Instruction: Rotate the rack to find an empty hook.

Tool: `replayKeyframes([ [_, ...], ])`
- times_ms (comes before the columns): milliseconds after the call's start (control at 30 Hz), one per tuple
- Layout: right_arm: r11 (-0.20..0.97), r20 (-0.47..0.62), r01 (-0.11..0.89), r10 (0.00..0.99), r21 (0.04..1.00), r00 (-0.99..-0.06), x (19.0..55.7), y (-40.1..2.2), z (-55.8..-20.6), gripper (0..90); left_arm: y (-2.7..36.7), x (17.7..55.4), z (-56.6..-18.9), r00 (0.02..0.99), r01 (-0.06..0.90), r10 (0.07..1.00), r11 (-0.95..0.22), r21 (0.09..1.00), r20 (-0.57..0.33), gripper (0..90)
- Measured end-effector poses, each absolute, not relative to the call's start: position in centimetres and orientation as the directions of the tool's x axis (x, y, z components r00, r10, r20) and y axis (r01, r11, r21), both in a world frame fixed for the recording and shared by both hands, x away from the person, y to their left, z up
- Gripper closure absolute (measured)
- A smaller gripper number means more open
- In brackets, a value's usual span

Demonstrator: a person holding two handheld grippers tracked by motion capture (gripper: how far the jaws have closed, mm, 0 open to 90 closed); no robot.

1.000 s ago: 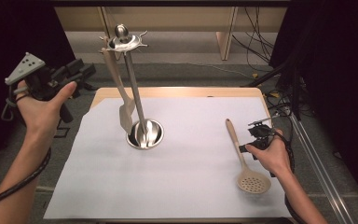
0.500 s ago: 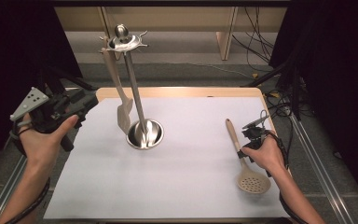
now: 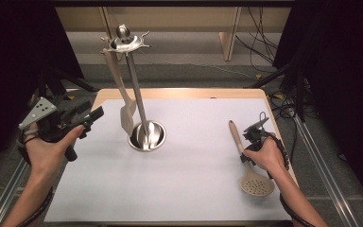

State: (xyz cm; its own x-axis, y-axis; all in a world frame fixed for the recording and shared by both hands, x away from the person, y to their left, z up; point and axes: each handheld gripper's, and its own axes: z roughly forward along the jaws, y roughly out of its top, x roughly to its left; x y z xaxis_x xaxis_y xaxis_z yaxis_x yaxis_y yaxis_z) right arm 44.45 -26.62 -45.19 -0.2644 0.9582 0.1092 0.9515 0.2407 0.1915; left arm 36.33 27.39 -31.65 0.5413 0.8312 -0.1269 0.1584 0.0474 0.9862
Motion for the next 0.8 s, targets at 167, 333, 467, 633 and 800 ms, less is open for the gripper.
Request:
replayKeyframes([
  [167,0.271,0.108,0.944,0.95,0.189,-0.294,44.8,-26.5,-45.3,74.4,27.1,36.6,-31.9,0.545,0.167,0.83,0.033,0.985,-0.12,42.6],
  [333,0.208,0.106,0.97,0.969,0.125,-0.222,45.0,-25.7,-45.0,76.8,26.8,36.6,-32.0,0.552,0.166,0.826,0.025,0.986,-0.114,42.6],
  [467,0.173,0.107,0.976,0.976,0.132,-0.188,45.0,-25.6,-45.0,78.0,26.8,36.5,-32.0,0.552,0.165,0.827,0.016,0.986,-0.106,42.6],
  [633,0.177,0.111,0.97,0.974,0.165,-0.197,44.6,-25.7,-45.1,79.3,26.6,36.3,-32.1,0.562,0.165,0.82,0.011,0.986,-0.103,43.3],
  [800,0.161,0.142,0.965,0.971,0.207,-0.192,44.1,-25.6,-44.8,79.4,26.3,36.2,-31.9,0.573,0.163,0.813,0.003,0.987,-0.097,44.0],
])
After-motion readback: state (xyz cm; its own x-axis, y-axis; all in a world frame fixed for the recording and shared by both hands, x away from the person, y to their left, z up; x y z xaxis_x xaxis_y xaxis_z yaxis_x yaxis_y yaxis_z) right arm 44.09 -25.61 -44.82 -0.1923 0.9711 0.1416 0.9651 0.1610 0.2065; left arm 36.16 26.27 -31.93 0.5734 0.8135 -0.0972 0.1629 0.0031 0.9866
